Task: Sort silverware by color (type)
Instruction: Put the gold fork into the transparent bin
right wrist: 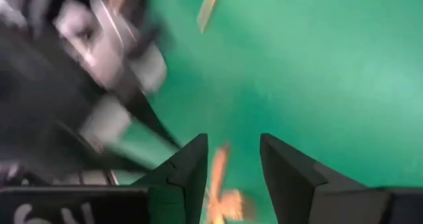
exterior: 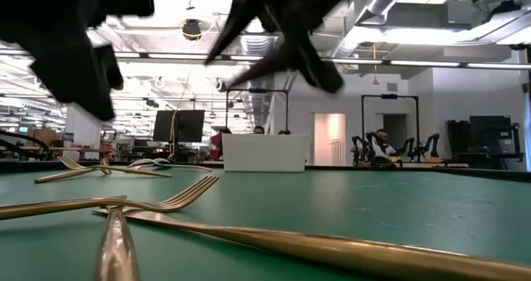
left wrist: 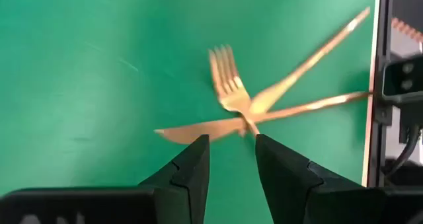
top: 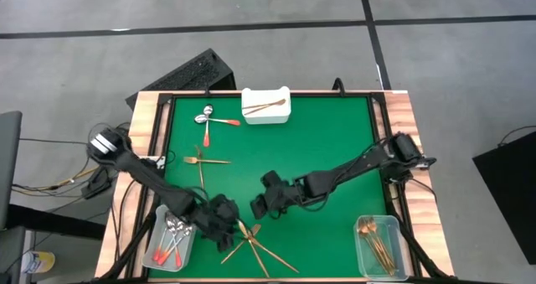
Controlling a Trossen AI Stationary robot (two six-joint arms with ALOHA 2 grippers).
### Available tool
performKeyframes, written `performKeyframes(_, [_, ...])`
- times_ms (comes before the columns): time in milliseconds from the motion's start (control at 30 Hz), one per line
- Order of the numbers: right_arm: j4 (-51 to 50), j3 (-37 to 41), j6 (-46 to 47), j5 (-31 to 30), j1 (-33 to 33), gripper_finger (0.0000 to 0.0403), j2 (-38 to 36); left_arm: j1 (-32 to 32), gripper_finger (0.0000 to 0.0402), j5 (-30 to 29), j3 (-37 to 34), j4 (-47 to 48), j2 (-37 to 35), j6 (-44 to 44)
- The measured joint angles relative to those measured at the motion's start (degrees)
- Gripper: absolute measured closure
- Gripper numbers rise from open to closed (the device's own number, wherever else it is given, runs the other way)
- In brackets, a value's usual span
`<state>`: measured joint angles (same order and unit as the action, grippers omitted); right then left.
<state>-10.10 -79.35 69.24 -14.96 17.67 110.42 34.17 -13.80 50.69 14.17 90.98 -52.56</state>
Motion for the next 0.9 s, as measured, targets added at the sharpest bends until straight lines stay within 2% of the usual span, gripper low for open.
performKeyframes(133, [-8.87, -1.4, -1.16, -7.3, -0.22, 0.0245, -4.61, 0.84, 0.0294, 2.27, 3.41, -1.32, 6.19, -1.55])
performKeyframes(367, [-18.75, -1.49, -2.02, -9.27, -1.66, 0.0246, -10.37, 2.36, 0.0294, -0.94, 8.22, -1.67, 14.11, -3.19])
performKeyframes(600, [-18.62, -1.49, 1.41, -12.45, -1.3, 0.0246, -11.9, 2.36, 0.0298, -0.74, 9.49, -2.0, 18.62, -0.33])
performKeyframes(700, [-18.56, -1.48, 3.42, -14.52, -0.1, 0.0246, -12.03, 2.32, 0.0323, -0.55, 9.57, -0.04, 18.75, 2.22])
performKeyframes(800, [-17.59, -1.48, 5.34, -16.25, 1.14, 0.0246, -12.03, 2.26, 0.0378, -0.53, 9.56, 1.47, 18.75, 4.24])
performKeyframes(900, [-17.07, -1.48, 7.57, -17.81, 2.29, 0.0246, -12.03, 1.92, 0.0392, -0.47, 9.51, 2.15, 18.75, 7.99])
